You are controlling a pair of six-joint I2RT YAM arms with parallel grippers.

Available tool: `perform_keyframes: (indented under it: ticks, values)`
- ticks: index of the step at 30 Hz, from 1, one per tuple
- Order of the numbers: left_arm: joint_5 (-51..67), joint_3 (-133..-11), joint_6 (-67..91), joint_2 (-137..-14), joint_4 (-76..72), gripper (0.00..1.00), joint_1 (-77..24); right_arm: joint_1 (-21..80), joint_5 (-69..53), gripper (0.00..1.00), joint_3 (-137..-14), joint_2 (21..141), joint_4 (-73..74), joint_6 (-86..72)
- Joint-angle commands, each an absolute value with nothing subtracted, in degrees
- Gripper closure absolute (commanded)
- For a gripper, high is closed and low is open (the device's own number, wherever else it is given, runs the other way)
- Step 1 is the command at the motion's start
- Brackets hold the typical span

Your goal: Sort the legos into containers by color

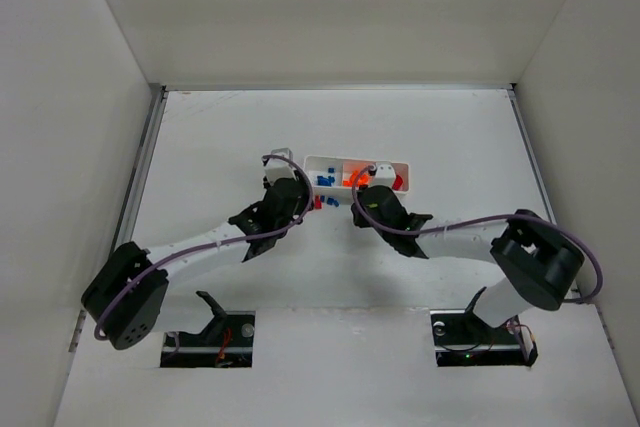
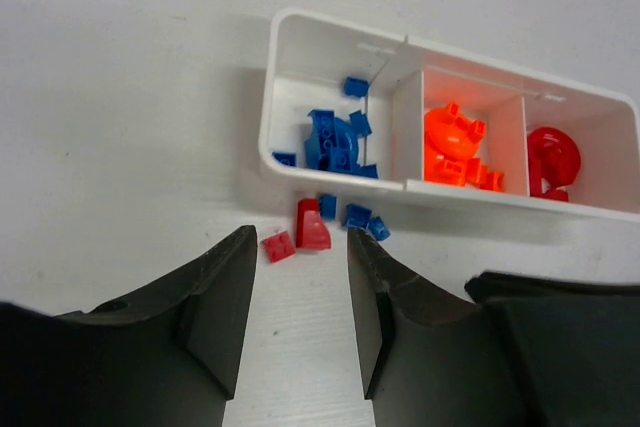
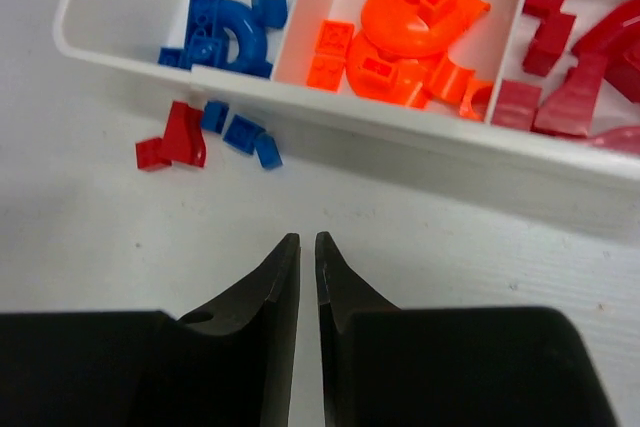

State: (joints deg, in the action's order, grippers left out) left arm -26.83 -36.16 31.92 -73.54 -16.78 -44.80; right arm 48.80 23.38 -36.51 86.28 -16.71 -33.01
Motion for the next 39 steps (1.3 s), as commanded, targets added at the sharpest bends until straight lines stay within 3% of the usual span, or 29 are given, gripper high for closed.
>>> perform_keyframes:
  ticks: [1,21,34,39]
  values:
    - [-26.81,-32.44,33.13,-69.97,-17.32,0.61,-45.04,47.07,22.94,0.83,-41.48,89.55,-18.37,-32.70]
    - [-26.46,-23.82,35.42,-64.78,-18.19,0.61,-43.90,43.55,26.37,0.78,-48.51,95.18,-16.97,-28.21]
    - [-25.31,-21.27,36.30,-58.19,-17.67,0.61,-41.79,53.74,26.01,0.57,-55.18,98.16,-15.21,-29.18]
    - [-24.44,-19.69,37.00,-56.43,-17.67,0.61,-41.35,53.92,27.68,0.55,-58.35,103.09,-13.80,-31.72]
